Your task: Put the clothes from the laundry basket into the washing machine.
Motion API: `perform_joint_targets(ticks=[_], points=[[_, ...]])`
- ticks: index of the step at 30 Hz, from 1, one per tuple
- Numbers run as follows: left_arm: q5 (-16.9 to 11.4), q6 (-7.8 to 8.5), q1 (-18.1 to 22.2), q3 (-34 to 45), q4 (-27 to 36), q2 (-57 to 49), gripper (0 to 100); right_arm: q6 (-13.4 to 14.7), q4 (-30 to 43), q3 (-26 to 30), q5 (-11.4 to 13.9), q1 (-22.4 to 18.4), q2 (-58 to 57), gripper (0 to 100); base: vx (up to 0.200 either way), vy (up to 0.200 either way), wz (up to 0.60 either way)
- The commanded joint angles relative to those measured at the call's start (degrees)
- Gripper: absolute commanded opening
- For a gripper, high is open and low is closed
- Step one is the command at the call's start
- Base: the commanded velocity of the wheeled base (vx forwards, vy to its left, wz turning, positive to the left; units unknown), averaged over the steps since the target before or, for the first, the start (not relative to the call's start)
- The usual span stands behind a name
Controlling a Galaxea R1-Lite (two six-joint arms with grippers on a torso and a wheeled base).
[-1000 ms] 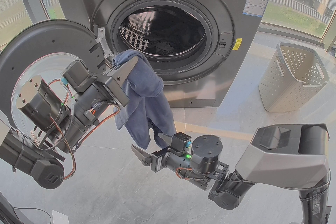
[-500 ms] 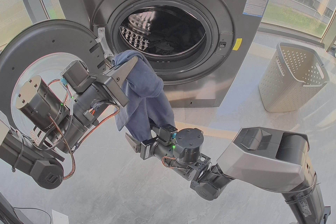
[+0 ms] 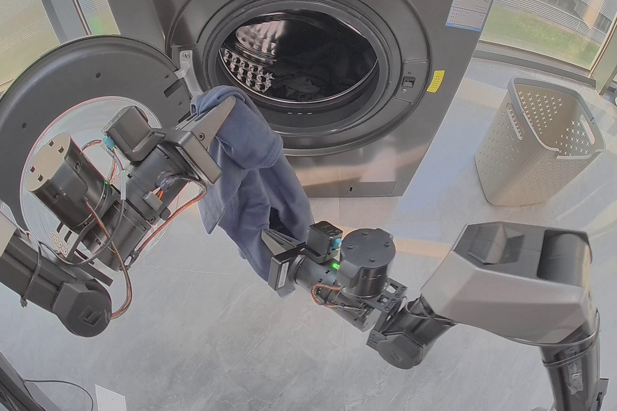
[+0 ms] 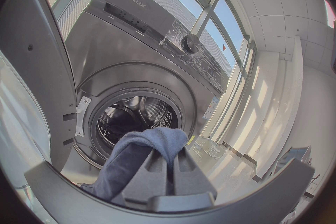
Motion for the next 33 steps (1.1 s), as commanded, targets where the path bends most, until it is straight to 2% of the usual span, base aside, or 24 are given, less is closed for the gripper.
perform_joint_targets(ticks=[1, 2, 5, 9, 13, 14, 22, 26, 29, 31, 33], points=[[0.0, -0.17, 1.4, -0.4, 0.0, 0.0, 0, 0.4, -0.6, 9.0, -0.3, -0.1, -11.6, 0, 0.000, 0.000, 0.00], [-0.1, -0.25, 1.4, -0.4, 0.0, -0.1, 0, 0.5, -0.6, 11.8, -0.3, -0.4, -13.6, 0, 0.000, 0.000, 0.00], [0.0, -0.17, 1.1, -0.4, 0.0, -0.2, 0, 0.6, -0.6, 15.1, -0.3, -0.4, -14.3, 0, 0.000, 0.000, 0.00], [0.0, -0.17, 0.7, -0.2, 0.0, -0.2, 0, 0.6, -1.2, 15.4, -0.4, -0.1, -13.7, 0, 0.000, 0.000, 0.00], [-0.1, -0.08, 0.6, 0.1, -0.1, -0.9, 0, 0.5, -1.5, 12.8, -0.5, -0.3, -8.9, 0, 0.000, 0.000, 0.00], [-0.1, -0.17, 0.6, 0.1, 0.0, -0.9, 0, 0.5, -1.6, 11.9, -0.5, -0.5, -7.9, 100, 0.000, 0.000, 0.00], [0.0, 0.01, -0.7, 0.1, -0.1, -1.2, 0, -0.5, -1.3, 9.4, -0.2, -0.9, -4.0, 100, 0.000, 0.000, 0.00], [0.0, 0.10, -0.8, 0.0, -0.1, -1.2, 0, -2.4, -1.4, 6.7, 0.0, -0.3, -1.9, 100, 0.000, 0.000, 0.00], [0.0, 0.10, -1.0, 0.0, -0.1, -1.2, 0, -2.7, -0.9, 4.9, 0.2, -0.1, -0.9, 100, 0.000, 0.000, 0.00], [0.1, 0.10, -1.1, 0.0, -0.1, -1.2, 0, -2.8, 0.6, 0.7, 0.2, -0.1, 1.2, 100, 0.000, 0.000, 0.00], [0.1, 0.10, -1.1, -0.1, -0.1, -1.2, 0, -2.8, 0.9, -0.6, 0.2, -0.1, 1.8, 100, 0.000, 0.000, 0.00]])
